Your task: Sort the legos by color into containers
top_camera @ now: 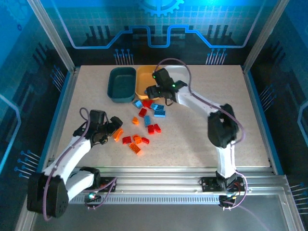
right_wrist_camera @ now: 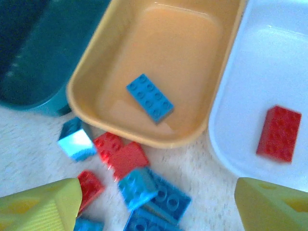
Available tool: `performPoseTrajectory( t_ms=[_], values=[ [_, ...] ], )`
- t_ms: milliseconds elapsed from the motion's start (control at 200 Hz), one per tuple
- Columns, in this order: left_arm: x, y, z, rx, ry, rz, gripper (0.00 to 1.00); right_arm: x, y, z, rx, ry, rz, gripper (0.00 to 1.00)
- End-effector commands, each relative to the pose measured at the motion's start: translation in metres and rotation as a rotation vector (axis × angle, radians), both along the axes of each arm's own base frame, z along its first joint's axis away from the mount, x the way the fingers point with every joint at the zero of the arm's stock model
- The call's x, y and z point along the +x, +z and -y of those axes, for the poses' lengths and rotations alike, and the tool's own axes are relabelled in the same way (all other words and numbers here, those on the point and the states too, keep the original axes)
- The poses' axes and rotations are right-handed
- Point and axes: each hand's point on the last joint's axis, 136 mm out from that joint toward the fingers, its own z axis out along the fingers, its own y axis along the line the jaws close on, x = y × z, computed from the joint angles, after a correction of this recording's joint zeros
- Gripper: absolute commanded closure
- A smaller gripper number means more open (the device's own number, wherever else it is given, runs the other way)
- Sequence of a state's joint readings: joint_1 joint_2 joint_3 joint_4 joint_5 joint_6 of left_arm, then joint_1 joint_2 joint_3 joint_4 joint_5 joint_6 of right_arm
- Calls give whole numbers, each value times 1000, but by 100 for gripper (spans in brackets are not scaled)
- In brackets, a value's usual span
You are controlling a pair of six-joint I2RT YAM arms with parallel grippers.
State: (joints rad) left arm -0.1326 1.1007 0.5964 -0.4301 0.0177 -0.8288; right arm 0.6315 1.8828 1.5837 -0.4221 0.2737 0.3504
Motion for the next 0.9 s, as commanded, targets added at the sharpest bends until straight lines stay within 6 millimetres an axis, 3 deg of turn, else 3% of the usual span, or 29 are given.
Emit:
performPoseTrajectory(
  t_ms=[0, 150, 250, 405, 675, 895],
  values=[
    [12, -3, -1, 85, -89, -21, 9, -29, 0, 7, 82, -15, -9, 16],
    [18, -19, -5, 189, -132, -97, 9, -59, -4, 27, 96, -16, -36, 15],
    [21, -26, -10, 239, -135, -122, 6, -69, 0, 37, 109, -17, -31, 14],
    [29, -40, 0, 235, -217, -143, 5, -73, 6, 49, 110, -33, -16, 14],
    [47, -38, 27, 269, -376, -76, 12, -75, 4, 52, 117, -33, -18, 14],
    [31, -54, 41, 259, -431, -110, 15, -75, 6, 59, 112, -42, -11, 14]
  ],
)
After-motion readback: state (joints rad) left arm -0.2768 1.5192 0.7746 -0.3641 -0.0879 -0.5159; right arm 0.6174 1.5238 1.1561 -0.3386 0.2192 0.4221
